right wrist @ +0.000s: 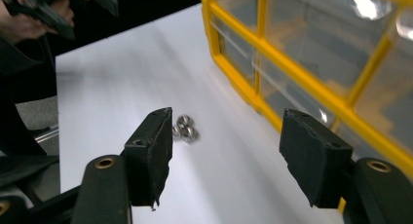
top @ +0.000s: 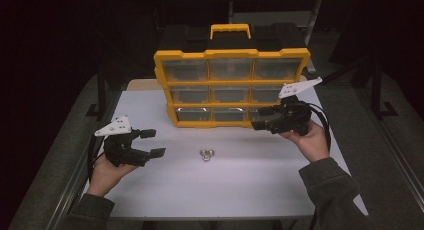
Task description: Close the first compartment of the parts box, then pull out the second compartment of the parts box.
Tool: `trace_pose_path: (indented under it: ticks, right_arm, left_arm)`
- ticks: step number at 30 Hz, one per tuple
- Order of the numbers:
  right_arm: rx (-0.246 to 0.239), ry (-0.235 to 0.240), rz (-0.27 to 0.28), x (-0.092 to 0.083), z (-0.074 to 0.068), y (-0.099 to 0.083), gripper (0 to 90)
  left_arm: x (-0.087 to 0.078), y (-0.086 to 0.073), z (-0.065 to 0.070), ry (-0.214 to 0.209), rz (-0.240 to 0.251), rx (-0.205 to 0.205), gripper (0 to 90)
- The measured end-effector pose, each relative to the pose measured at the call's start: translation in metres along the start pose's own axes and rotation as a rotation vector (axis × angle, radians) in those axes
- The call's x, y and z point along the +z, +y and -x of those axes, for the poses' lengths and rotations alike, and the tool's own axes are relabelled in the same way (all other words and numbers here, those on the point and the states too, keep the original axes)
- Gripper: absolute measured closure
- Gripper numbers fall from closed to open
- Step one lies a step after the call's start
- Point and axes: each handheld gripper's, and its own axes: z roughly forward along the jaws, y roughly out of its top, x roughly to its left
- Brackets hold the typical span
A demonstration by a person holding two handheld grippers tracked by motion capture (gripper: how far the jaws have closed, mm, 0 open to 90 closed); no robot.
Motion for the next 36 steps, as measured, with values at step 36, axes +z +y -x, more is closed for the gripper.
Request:
trace_pose_path:
  ticks: [36]
  right_arm:
    - [0.125, -0.125, -0.035, -0.012, 0.009, -0.103, 27.2]
  left_arm:
    - [0.051, 0.077, 0.005, -0.108, 0.036, -0.014, 32.1]
